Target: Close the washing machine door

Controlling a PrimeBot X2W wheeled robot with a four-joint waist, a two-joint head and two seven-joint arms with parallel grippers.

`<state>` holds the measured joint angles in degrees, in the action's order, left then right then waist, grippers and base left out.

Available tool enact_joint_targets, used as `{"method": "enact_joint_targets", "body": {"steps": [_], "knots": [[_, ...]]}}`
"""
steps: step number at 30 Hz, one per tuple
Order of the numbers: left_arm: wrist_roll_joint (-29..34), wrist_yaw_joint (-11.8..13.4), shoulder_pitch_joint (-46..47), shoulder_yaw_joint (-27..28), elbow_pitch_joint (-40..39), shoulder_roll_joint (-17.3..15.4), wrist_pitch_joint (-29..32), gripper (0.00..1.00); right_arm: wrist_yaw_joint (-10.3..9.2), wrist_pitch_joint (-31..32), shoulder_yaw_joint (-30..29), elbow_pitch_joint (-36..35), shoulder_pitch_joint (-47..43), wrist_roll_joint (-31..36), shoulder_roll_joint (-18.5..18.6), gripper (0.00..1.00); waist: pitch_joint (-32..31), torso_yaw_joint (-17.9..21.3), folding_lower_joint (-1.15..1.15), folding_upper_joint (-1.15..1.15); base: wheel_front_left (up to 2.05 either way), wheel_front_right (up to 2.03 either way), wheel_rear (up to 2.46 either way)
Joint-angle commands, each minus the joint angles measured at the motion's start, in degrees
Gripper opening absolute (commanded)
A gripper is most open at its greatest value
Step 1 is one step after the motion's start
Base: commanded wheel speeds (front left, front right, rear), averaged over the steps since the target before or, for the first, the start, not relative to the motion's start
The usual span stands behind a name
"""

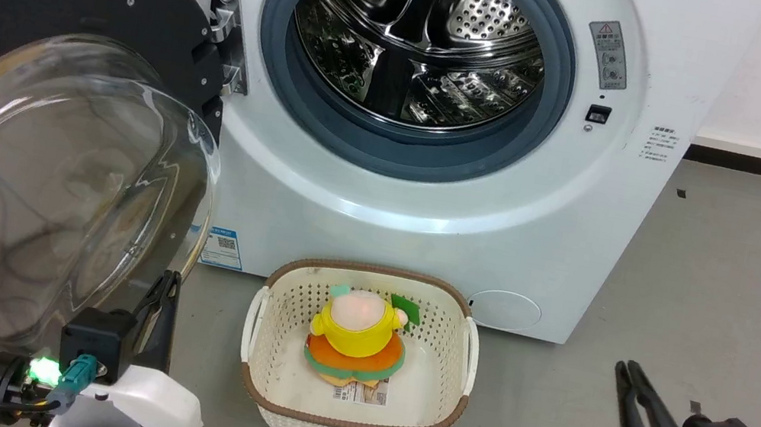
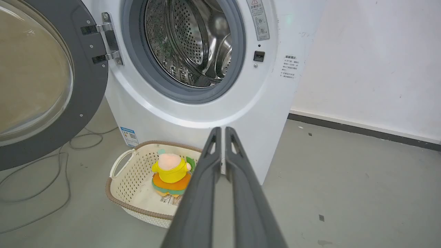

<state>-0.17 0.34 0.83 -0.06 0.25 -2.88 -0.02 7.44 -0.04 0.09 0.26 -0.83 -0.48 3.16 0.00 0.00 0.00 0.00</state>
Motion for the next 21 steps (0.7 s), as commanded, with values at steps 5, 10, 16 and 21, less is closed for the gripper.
{"method": "enact_joint_targets", "body": {"steps": [5, 10, 16, 21], "knots": [[-0.04, 0.01, -0.02, -0.04, 0.1, 0.0, -0.22, 1.0, 0.0, -0.2, 0.11, 0.06, -0.06, -0.18, 0.01, 1.0, 0.0, 0.0, 0.0, 0.0, 0.0, 0.0, 0.0], [-0.17, 0.02, -0.03, -0.18, 0.31, 0.0, -0.82, 1.0, 0.0, -0.8, 0.19, 0.19, -0.18, -0.64, -0.01, 1.0, 0.01, -0.03, 0.0, 0.0, 0.0, 0.0, 0.0], [-0.33, 0.05, -0.06, -0.36, 0.46, 0.0, -1.54, 1.0, 0.0, -1.53, 0.35, 0.27, -0.32, -1.02, -0.02, 1.0, -0.03, -0.3, 0.0, 0.0, 0.0, 0.0, 0.0], [-0.47, 0.15, -0.16, -0.59, 0.55, 0.0, -2.14, 1.0, 0.01, -2.13, 0.56, 0.33, -0.5, -1.41, 0.03, 1.0, -0.12, -0.86, 0.0, 0.0, 0.0, 0.0, 0.0]]}}
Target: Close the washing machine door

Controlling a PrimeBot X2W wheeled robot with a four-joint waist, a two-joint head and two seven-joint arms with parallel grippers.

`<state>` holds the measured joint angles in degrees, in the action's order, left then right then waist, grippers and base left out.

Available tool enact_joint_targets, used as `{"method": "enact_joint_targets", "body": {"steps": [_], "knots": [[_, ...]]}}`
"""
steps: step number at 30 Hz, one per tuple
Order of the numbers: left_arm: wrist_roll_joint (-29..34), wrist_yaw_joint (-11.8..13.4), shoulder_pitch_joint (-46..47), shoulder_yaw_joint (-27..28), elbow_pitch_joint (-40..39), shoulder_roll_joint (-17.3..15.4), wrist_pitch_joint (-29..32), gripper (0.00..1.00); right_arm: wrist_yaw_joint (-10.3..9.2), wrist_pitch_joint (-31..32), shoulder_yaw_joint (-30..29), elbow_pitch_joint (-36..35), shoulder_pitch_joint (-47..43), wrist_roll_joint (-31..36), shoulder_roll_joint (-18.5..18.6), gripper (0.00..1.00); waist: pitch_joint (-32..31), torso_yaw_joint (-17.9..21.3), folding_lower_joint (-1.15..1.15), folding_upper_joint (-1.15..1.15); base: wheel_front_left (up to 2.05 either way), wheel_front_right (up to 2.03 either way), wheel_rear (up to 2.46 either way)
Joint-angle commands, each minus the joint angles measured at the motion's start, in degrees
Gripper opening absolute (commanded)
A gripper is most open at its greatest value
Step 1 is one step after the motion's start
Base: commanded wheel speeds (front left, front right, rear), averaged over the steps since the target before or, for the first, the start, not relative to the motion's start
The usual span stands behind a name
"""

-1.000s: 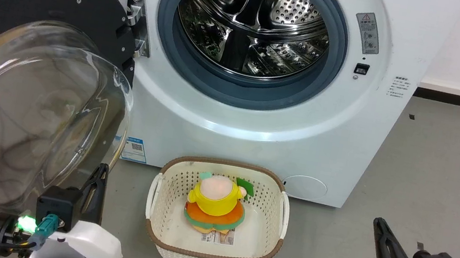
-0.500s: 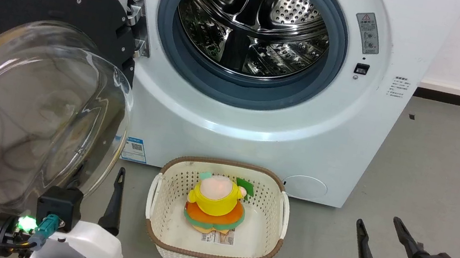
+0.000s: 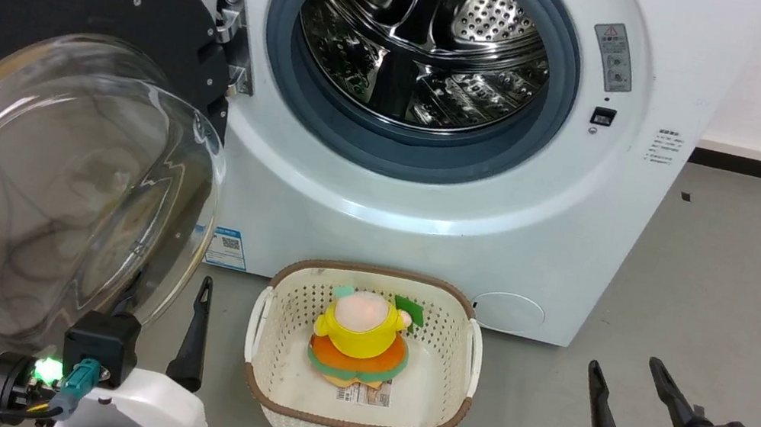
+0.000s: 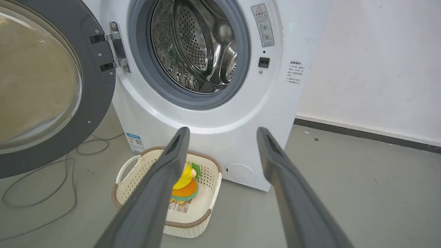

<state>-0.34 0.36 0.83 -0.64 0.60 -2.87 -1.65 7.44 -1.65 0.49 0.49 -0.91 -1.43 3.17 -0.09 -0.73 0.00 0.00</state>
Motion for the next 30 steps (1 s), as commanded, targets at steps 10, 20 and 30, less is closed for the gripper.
{"method": "enact_joint_targets", "body": {"steps": [10, 20, 30], "knots": [[-0.56, 0.45, -0.65, -0.45, 0.11, -0.01, -1.7, 1.0, 0.01, -1.71, 0.49, 0.36, -0.78, -1.42, 0.24, 1.0, -0.22, -2.29, 0.0, 0.0, 0.0, 0.0, 0.0], [-0.76, 0.81, -1.12, -0.84, 0.06, -0.01, -2.89, 1.0, 0.01, -2.91, 0.56, 0.7, -1.11, -1.91, 0.19, 1.0, -0.44, -5.33, 0.0, 0.0, 0.0, 0.0, 0.0], [-0.94, 1.05, -1.45, -1.16, 0.09, -0.03, -3.97, 1.0, 0.02, -3.99, 0.96, 0.84, -1.47, -2.19, 0.21, 1.0, -0.76, -8.53, 0.0, 0.0, 0.0, 0.0, 0.0]]}}
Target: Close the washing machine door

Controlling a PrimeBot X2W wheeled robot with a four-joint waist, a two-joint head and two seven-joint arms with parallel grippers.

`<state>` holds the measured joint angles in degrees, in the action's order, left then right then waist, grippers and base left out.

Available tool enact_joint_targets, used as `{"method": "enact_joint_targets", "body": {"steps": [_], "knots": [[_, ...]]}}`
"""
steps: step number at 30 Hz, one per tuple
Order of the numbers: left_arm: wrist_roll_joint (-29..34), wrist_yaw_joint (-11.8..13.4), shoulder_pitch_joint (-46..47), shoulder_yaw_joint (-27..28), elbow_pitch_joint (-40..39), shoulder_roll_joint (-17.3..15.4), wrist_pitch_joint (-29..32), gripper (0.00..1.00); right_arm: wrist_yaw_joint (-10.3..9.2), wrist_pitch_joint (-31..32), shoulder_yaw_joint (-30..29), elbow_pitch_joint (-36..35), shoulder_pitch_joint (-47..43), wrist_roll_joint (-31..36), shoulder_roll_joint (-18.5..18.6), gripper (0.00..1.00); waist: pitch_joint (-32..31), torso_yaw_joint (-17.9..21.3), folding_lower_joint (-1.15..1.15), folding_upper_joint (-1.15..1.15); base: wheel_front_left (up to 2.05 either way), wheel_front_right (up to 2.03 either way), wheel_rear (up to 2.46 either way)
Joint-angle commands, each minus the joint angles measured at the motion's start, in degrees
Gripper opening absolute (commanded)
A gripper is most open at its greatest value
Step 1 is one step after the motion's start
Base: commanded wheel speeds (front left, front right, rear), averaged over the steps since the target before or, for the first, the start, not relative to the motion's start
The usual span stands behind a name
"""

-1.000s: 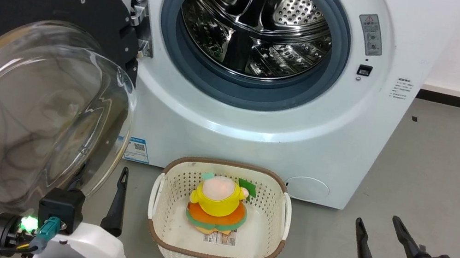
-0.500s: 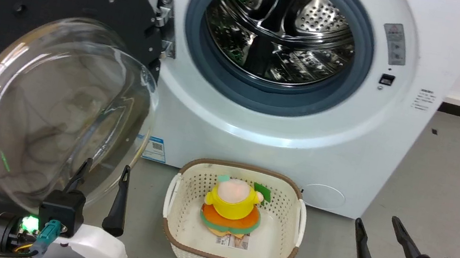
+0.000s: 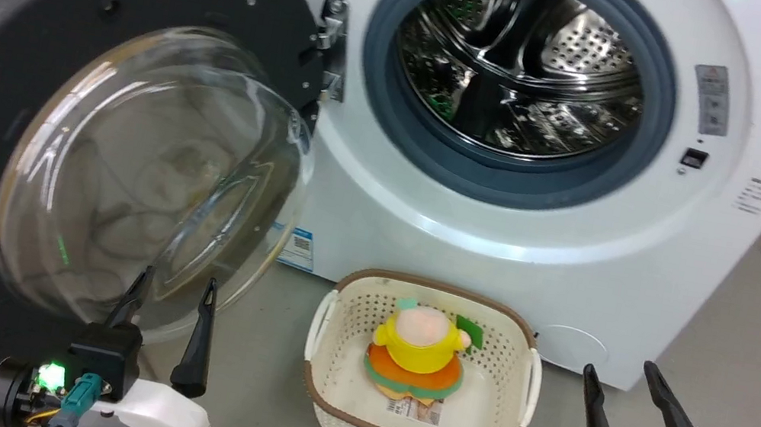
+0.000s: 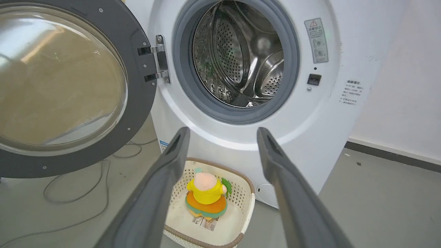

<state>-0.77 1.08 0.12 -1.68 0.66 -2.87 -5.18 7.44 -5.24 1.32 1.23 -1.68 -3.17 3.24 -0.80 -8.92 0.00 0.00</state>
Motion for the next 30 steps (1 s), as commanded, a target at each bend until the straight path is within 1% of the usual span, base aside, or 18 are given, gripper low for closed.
{"method": "enact_joint_targets", "body": {"steps": [1, 10, 30], "knots": [[-0.52, 0.36, -0.77, -0.18, 0.01, -0.03, -0.57, 1.0, 0.02, -0.52, 0.19, 0.13, -0.74, -0.49, 0.16, 1.0, -0.09, -0.74, 0.0, 0.0, 0.0, 0.0, 0.0], [-0.69, 0.56, -1.22, -0.32, 0.01, -0.17, -1.64, 1.0, 0.02, -1.6, 0.92, 0.41, -0.84, -1.05, 0.28, 1.0, -0.29, -4.03, 0.0, 0.0, 0.0, 0.0, 0.0], [-1.18, 1.61, -2.12, -0.54, -1.07, -0.2, -4.03, 1.0, 0.03, -3.98, 3.51, 1.69, 0.33, -2.7, 1.09, 1.0, 0.24, -9.2, 0.0, 0.0, 0.0, 0.0, 0.0]]}}
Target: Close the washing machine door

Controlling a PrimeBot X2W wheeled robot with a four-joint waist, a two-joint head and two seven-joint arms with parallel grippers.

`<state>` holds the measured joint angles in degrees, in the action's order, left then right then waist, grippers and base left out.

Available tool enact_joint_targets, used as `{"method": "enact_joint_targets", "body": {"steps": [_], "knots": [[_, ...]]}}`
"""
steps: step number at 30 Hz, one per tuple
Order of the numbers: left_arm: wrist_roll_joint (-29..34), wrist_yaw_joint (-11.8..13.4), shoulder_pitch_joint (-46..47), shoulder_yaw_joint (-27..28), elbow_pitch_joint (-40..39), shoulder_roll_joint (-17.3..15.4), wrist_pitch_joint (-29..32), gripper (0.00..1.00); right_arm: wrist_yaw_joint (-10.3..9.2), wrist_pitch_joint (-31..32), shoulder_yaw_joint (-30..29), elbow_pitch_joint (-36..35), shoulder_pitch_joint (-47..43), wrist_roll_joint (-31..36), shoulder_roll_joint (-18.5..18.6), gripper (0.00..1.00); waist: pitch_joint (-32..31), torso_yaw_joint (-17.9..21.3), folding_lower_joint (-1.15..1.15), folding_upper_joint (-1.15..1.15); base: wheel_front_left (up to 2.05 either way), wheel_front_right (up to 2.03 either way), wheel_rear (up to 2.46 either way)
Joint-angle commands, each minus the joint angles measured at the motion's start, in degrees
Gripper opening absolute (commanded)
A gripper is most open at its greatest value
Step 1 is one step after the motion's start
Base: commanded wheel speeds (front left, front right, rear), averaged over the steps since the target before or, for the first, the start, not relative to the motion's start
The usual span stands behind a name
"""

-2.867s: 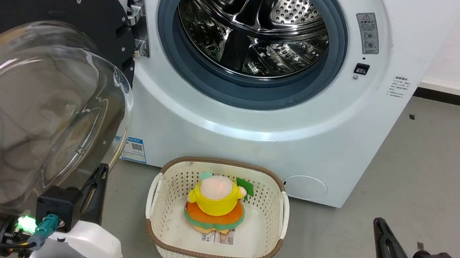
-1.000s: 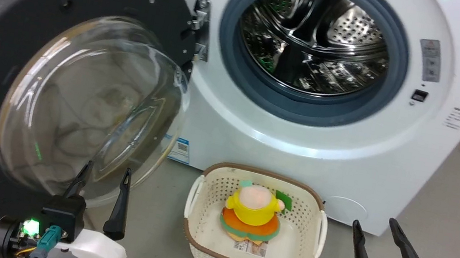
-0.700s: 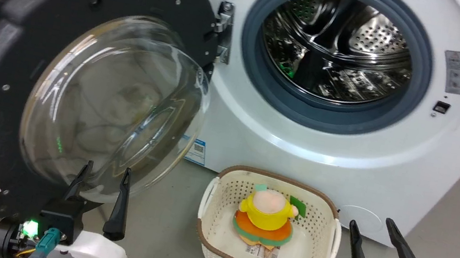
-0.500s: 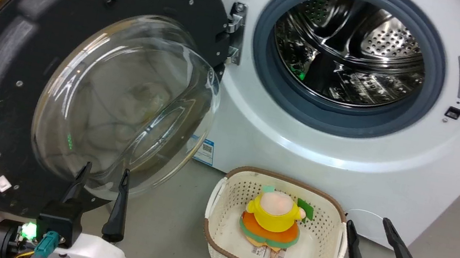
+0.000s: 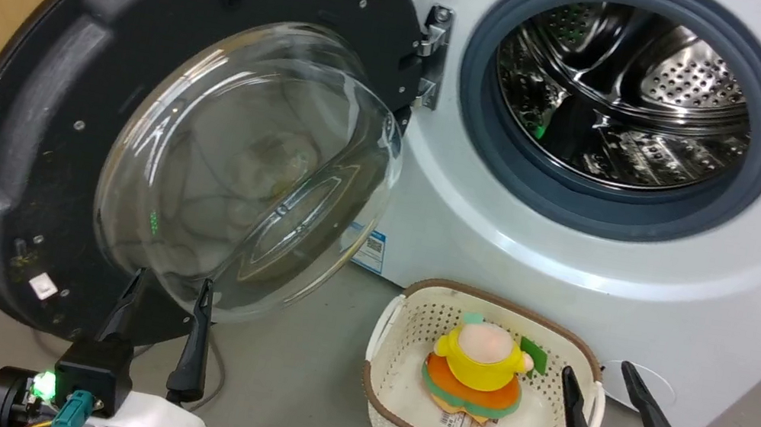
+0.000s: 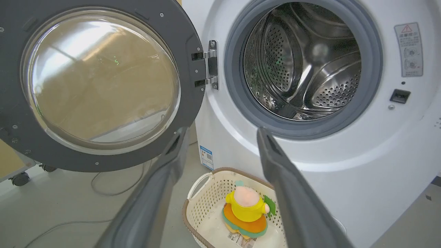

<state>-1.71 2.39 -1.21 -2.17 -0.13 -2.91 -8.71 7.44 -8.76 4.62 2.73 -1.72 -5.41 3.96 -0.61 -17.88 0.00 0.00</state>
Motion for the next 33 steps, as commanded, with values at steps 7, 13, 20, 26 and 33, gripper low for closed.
{"method": "enact_joint_targets", "body": {"steps": [7, 13, 20, 26, 33], "knots": [[-0.44, 0.81, -1.33, 0.01, -0.88, -0.16, -1.34, 1.0, 0.03, -1.3, 1.29, 0.7, 1.04, -1.13, 0.75, 1.0, 0.43, -2.16, 0.0, 0.0, 0.0, 0.0, 0.0], [-0.64, 1.31, -1.81, 0.05, -1.43, -0.14, -2.07, 1.0, 0.03, -2.02, 2.26, 1.21, 1.6, -1.73, 1.13, 1.0, 0.76, -3.79, 0.0, 0.0, 0.0, 0.0, 0.0], [-0.87, 1.79, -2.26, 0.03, -1.83, -0.12, -2.91, 1.0, 0.03, -2.86, 3.23, 1.86, 2.21, -2.54, 1.51, 1.0, 0.82, -5.51, 0.0, 0.0, 0.0, 0.0, 0.0], [-1.03, 1.99, -2.62, 0.0, -1.98, -0.11, -3.62, 1.0, 0.04, -3.57, 3.69, 2.2, 2.28, -3.1, 1.7, 1.0, 0.74, -6.88, 0.0, 0.0, 0.0, 0.0, 0.0], [-1.06, 1.96, -2.85, -0.31, -1.87, -0.11, -4.46, 1.0, 0.04, -4.4, 3.96, 2.38, 2.0, -3.79, 1.96, 1.0, 0.78, -8.57, 0.0, 0.0, 0.0, 0.0, 0.0]]}}
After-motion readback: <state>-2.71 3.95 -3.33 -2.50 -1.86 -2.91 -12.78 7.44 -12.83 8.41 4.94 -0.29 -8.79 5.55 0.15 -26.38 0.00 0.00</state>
